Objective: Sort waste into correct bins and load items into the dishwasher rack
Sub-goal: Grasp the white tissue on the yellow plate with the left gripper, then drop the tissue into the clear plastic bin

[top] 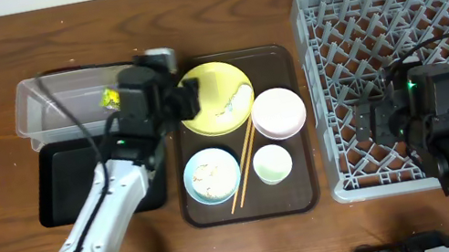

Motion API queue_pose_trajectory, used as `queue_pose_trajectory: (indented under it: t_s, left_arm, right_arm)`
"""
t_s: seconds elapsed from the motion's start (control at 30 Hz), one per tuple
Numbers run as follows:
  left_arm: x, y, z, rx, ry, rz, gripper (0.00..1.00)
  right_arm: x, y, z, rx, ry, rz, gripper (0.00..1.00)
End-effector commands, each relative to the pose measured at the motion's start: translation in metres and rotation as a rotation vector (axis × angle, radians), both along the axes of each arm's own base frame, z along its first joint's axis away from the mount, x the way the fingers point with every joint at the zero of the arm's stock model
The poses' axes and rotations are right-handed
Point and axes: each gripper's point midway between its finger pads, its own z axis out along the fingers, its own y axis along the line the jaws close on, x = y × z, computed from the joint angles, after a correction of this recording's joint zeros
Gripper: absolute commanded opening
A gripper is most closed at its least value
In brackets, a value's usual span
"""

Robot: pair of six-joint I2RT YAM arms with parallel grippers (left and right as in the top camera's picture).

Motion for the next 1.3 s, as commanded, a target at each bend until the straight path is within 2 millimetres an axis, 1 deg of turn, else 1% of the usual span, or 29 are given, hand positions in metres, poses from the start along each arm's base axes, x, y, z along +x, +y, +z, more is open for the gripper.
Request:
queue_pose_trajectory:
  t_s: [0.0,0.07,0.2,0.3,0.4,0.47,0.53,0.6,0.63,0.7,0.8,0.9,1.0,1.1,1.13,1.27]
  left_arm:
    - [-0.006,-0.026,-0.019,0.123,-0.026,-0.184,0.59]
    - [-0.009,-0.037,-0.035,0.138,0.005,-0.219,0.59]
    - [-0.014,-0.052,-0.068,0.157,0.07,-0.26,0.59]
    - [-0.015,-0.062,-0.09,0.166,0.098,-0.283,0.59]
    - [-0.014,-0.069,-0.107,0.172,0.114,-0.297,0.59]
    - [-0.014,-0.07,-0.117,0.175,0.125,-0.299,0.59]
    - [-0.013,-0.069,-0.124,0.182,0.136,-0.296,0.53]
    - [-0.011,-0.065,-0.127,0.203,0.137,-0.277,0.41]
    - [-0.011,-0.063,-0.127,0.209,0.135,-0.27,0.33]
    - [-0.01,-0.063,-0.127,0.211,0.134,-0.268,0.15]
    - [-0.011,-0.063,-0.127,0.201,0.144,-0.257,0.06]
    - [-0.01,-0.063,-0.121,0.178,0.144,-0.234,0.06]
    - [-0.006,-0.063,-0.101,0.14,0.115,-0.204,0.06]
    - [0.0,-0.059,-0.069,0.091,0.059,-0.165,0.06]
    - [0.003,-0.056,-0.054,0.073,0.031,-0.148,0.06]
    - [0.011,-0.037,-0.009,0.029,-0.06,-0.084,0.06]
  right_arm:
    - [0.003,-0.003,0.007,0.001,-0.017,-0.02,0.99]
    - [0.003,-0.003,0.007,0.002,-0.017,-0.02,0.99]
    - [0.003,-0.003,0.007,0.002,-0.017,-0.02,0.99]
    - [0.003,-0.003,0.007,0.002,-0.017,-0.02,0.99]
    - [0.003,-0.003,0.007,0.002,-0.017,-0.02,0.99]
    - [0.002,-0.003,0.007,0.001,-0.014,-0.02,0.99]
    - [0.001,-0.003,0.006,0.001,-0.009,-0.02,0.99]
    - [0.0,-0.003,0.005,0.0,-0.005,-0.02,0.99]
    - [0.0,-0.003,0.005,0.0,-0.003,-0.02,0.99]
    - [0.0,-0.003,0.005,0.0,-0.003,-0.02,0.99]
    - [0.0,-0.003,0.005,0.0,-0.002,-0.02,0.99]
    - [0.0,-0.003,0.005,0.0,-0.001,-0.02,0.99]
    - [-0.001,-0.003,0.004,-0.001,0.003,-0.02,0.99]
    - [-0.001,-0.003,0.004,-0.001,0.005,-0.02,0.99]
    - [-0.001,-0.003,0.004,-0.001,0.004,-0.02,0.99]
    - [-0.001,-0.003,0.004,-0.001,0.004,-0.02,0.99]
